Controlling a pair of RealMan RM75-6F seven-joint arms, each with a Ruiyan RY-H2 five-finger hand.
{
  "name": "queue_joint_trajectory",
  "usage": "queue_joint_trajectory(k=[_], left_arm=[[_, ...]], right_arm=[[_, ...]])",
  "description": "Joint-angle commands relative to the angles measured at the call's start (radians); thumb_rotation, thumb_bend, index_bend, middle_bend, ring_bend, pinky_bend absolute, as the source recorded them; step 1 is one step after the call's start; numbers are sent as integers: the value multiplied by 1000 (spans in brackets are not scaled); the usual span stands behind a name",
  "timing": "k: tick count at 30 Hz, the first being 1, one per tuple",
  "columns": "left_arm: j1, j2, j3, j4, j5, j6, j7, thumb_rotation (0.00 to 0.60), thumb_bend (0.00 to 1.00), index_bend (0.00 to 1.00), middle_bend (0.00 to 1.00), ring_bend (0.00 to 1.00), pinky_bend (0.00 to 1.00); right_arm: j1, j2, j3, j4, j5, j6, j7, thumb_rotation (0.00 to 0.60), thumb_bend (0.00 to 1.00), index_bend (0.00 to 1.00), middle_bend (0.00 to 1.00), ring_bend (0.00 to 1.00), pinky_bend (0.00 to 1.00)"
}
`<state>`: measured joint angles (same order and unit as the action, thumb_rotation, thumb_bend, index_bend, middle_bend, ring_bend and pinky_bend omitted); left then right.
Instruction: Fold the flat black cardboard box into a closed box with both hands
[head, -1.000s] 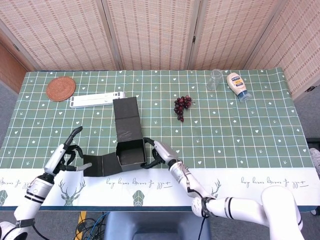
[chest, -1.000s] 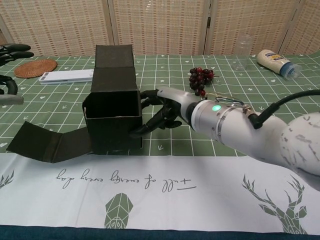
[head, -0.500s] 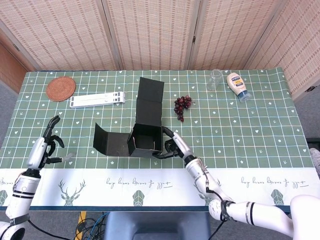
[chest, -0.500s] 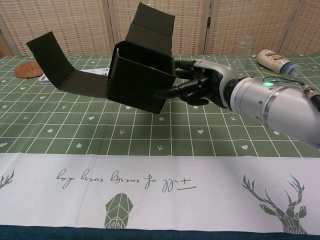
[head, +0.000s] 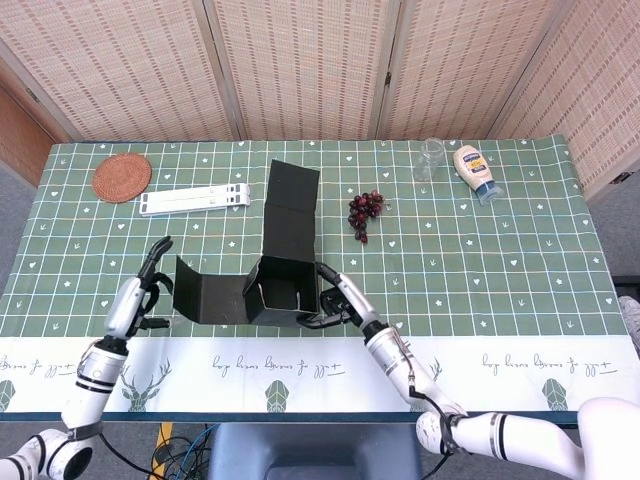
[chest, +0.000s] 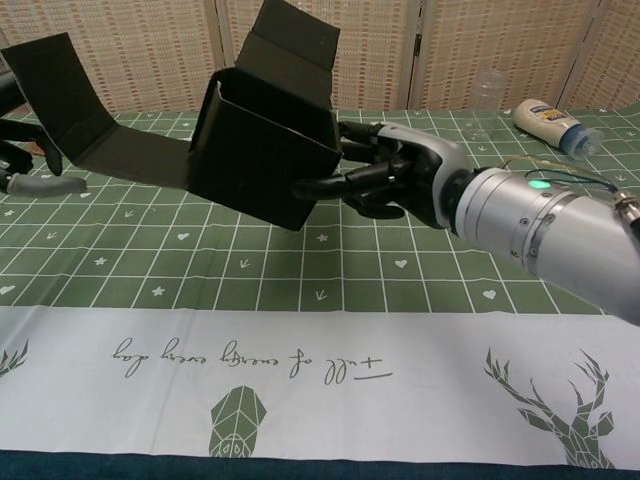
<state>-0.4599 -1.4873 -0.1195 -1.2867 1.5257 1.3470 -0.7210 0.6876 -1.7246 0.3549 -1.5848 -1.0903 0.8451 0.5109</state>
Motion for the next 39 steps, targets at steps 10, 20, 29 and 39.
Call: queue_joint_trajectory(k=[10,20,29,39], left_arm=[[-20,-46,-16,-38,47,61,-19,600,142,17,0,540,887],[-39,-31,-22,-38,88,87,35,600,142,86,0,563,887],[-56,-97,26,124,139,93,61,600,142,211,65,637,887],[-77,-248,72,357,168,98,4,600,142,235,85,635,887]], right_arm=[[18,-48,-17,11,27,4,-71,600,294,269,388,824,1000],[44,-79,-15,24,82,4,-163,600,289,269,388,827,1000],[84,-106,-12,63,172,-3,-285,600,290,269,397,829,1000],[128,-180,-13,160,236,-18,-365,600,290,269,397,829,1000]])
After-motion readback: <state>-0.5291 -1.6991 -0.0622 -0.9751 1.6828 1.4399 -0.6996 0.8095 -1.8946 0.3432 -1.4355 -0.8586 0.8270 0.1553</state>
